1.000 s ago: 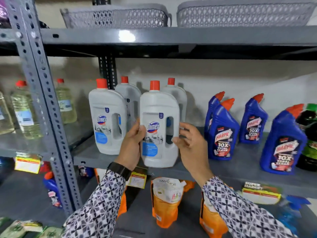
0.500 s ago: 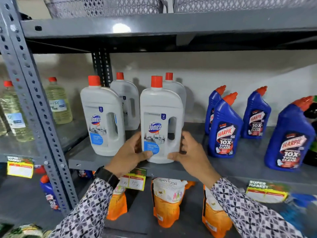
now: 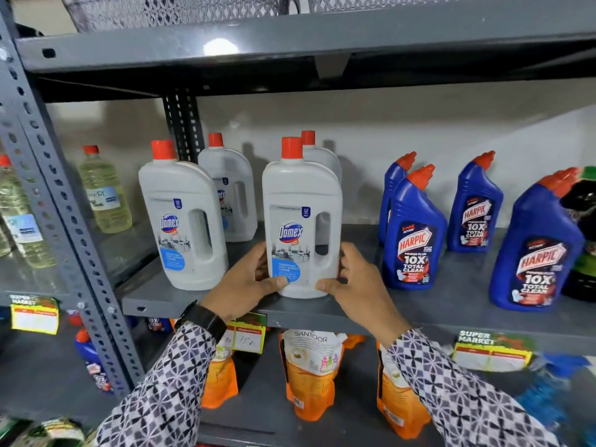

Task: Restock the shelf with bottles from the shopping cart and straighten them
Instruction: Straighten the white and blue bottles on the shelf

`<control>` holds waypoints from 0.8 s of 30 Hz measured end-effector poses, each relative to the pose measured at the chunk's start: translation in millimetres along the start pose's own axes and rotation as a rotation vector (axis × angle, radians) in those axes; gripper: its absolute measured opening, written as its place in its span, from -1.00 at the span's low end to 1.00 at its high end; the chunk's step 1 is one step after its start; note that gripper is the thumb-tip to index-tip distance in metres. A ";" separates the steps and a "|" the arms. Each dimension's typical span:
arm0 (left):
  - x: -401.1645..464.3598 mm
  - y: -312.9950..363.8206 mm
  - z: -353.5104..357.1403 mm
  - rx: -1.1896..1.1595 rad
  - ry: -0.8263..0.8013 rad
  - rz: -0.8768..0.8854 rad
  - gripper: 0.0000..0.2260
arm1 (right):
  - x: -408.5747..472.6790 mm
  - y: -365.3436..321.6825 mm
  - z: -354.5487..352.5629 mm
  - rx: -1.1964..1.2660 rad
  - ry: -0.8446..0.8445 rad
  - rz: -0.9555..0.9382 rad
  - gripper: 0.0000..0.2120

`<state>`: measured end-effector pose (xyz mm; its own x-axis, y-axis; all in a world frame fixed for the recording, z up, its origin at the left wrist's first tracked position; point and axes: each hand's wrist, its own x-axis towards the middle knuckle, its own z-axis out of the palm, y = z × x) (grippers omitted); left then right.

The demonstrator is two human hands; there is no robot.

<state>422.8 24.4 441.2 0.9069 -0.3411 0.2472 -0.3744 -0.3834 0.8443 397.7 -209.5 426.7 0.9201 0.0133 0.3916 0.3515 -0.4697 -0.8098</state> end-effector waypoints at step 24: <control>58.4 87.9 176.4 -0.071 -0.014 0.103 -0.70 | -26.4 64.0 -143.7 -0.022 0.139 0.086 -0.43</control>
<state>408.8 -180.7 446.0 0.8612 -0.3881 0.3281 -0.4504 -0.2840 0.8464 371.1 -366.8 427.3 0.9132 -0.1495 0.3790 0.2670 -0.4831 -0.8339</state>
